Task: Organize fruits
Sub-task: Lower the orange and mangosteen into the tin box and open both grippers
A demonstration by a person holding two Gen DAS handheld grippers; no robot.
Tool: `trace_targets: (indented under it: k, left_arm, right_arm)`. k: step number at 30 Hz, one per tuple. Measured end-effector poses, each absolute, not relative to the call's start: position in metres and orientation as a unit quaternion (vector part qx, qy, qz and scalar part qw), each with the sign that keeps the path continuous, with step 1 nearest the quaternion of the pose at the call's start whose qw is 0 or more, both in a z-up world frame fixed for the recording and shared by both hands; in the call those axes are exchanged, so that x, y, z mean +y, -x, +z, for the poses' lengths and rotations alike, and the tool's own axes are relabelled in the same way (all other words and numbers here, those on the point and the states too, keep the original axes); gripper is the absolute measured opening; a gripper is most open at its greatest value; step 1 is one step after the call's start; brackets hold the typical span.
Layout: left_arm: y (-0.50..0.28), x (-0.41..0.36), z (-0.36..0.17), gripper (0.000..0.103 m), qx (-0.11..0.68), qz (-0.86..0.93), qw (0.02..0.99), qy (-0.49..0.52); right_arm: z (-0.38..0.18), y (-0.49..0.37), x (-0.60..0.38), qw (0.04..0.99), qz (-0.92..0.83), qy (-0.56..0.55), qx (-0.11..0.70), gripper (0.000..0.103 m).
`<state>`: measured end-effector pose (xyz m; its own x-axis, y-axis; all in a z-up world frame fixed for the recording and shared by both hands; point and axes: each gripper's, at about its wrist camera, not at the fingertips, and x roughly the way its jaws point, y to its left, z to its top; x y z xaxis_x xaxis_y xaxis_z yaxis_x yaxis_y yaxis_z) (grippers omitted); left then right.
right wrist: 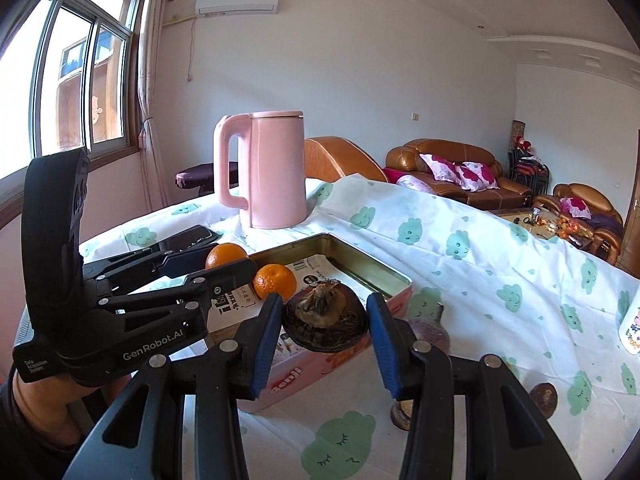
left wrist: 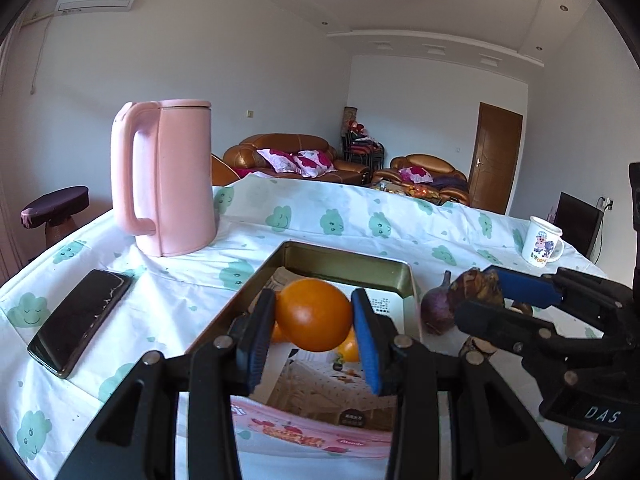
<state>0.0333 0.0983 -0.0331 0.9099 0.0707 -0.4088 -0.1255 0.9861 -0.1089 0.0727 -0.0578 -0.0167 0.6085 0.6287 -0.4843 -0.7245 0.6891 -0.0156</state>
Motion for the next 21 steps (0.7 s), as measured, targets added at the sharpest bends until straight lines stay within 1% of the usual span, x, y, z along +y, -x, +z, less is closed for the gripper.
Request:
trace_targets:
  k: [10,21]
  left_arm:
    - [-0.040,0.114,-0.042,0.040,0.236,0.055,0.968,0.071]
    - [-0.048,0.119,-0.050,0.040,0.264,0.054,0.960,0.078]
  right_arm:
    - [-0.040,-0.083,-0.023,0.877,0.385,0.125,0.258,0.046]
    - [-0.048,-0.088,-0.016,0.865,0.390,0.131,0.286,0.046]
